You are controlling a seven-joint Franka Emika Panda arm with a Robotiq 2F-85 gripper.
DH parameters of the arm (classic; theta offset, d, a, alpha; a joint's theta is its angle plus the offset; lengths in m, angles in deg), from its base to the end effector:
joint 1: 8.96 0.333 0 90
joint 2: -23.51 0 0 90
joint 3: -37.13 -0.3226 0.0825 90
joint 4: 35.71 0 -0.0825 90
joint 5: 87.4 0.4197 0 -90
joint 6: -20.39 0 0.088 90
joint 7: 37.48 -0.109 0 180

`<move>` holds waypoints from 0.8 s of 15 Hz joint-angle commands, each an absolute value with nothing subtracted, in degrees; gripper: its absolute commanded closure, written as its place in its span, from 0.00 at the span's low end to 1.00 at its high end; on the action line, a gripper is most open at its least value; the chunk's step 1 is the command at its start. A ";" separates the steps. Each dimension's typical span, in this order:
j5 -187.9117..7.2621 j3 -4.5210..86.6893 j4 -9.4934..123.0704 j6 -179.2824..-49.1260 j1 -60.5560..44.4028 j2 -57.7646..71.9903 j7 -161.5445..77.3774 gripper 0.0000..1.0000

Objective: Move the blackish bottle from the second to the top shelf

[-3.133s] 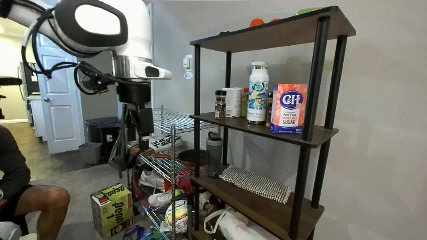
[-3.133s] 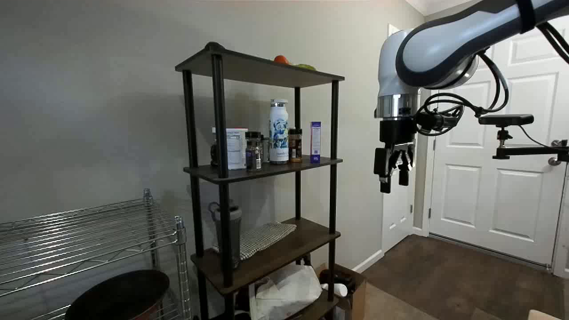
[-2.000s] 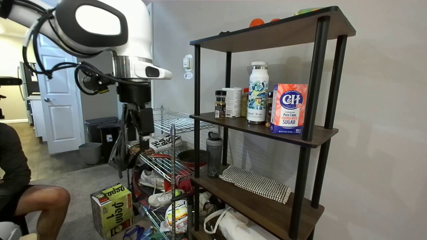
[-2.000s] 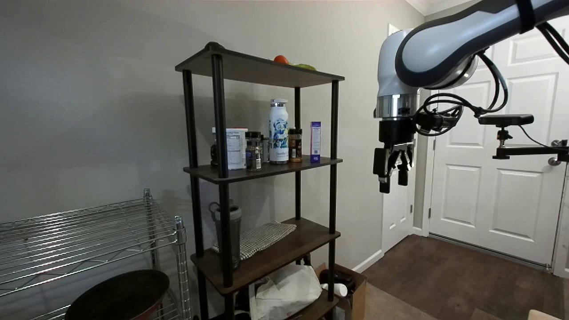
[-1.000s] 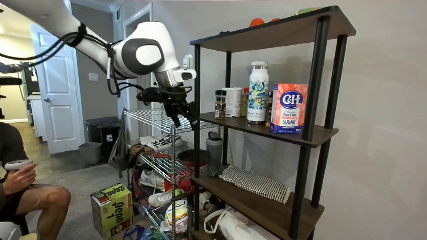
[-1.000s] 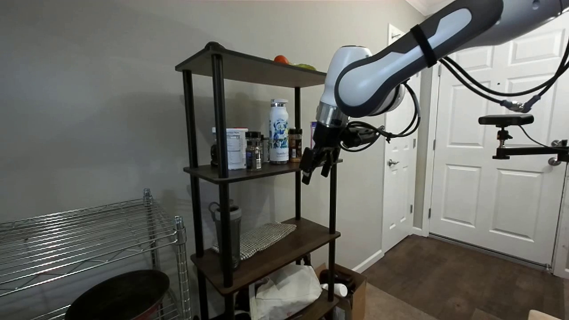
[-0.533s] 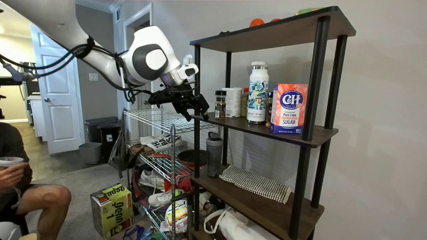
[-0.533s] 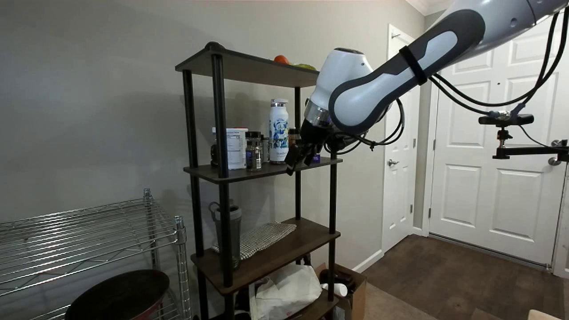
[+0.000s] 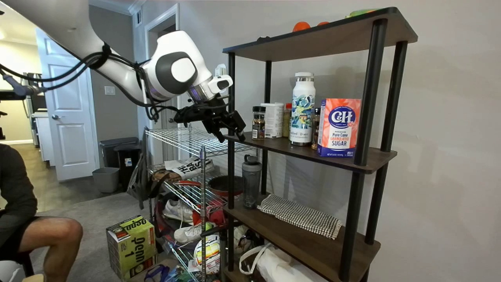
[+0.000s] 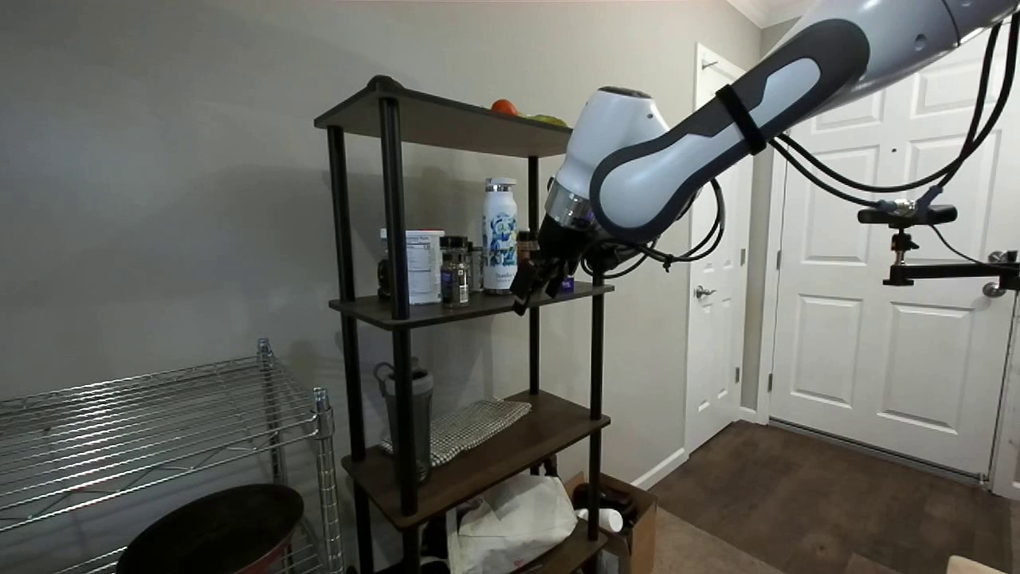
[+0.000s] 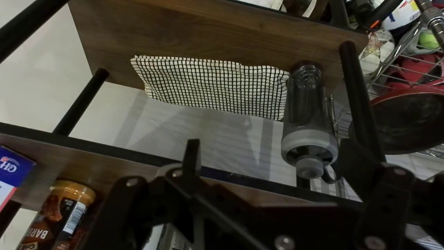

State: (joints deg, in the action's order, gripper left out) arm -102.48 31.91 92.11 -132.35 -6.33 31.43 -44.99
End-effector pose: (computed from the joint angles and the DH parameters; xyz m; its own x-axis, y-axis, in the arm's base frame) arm 0.5683 0.0872 0.4811 0.8125 0.2222 0.5390 0.1544 -0.9735 0.1686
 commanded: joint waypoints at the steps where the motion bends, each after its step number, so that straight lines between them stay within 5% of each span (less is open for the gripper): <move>1: -102.73 31.55 91.18 -134.58 -6.66 30.34 -45.44 0.00; 12: -107.42 31.83 76.54 -145.94 -5.48 15.80 -47.69 0.00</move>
